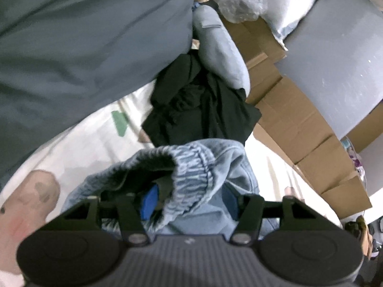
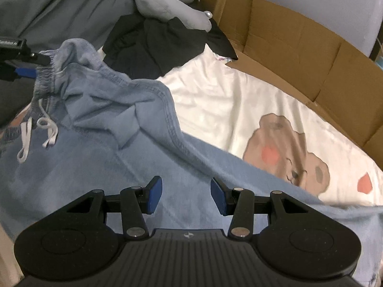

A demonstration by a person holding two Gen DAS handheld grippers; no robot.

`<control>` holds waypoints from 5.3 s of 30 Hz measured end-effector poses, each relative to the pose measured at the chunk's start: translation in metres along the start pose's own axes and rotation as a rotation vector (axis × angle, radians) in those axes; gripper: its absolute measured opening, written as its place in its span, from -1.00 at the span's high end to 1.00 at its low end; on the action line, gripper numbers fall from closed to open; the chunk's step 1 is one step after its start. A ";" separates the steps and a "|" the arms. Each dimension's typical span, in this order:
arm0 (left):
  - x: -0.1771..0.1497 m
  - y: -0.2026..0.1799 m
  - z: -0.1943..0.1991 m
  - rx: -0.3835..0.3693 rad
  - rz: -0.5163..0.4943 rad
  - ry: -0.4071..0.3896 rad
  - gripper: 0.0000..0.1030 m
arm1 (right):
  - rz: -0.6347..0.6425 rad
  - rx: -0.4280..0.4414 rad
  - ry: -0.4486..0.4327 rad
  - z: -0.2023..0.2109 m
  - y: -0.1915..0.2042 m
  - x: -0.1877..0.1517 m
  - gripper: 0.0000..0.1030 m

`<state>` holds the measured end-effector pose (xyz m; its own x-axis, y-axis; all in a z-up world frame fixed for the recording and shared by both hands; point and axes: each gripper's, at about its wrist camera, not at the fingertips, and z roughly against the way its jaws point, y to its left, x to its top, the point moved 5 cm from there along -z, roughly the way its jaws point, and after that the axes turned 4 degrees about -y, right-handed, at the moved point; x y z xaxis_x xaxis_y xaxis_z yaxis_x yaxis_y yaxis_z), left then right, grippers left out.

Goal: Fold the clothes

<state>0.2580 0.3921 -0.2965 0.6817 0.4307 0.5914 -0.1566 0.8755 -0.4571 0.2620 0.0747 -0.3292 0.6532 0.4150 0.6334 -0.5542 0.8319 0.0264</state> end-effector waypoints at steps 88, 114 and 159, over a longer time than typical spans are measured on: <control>-0.002 -0.006 0.161 0.411 0.092 0.069 -0.37 | -0.244 -0.107 -0.106 0.228 -0.133 0.102 0.00; -0.033 -0.009 0.237 0.393 0.109 0.039 -0.61 | -0.410 -0.067 -0.146 0.267 -0.059 -0.007 -0.09; -0.112 0.086 0.116 0.370 0.055 0.272 -0.38 | -0.369 -0.126 0.199 0.093 0.005 -0.179 -0.09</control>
<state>0.0852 0.4447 -0.3252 0.8202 0.4486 0.3550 -0.4085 0.8937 -0.1855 0.0948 -0.0297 -0.3704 0.8891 0.1339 0.4376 -0.2056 0.9712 0.1206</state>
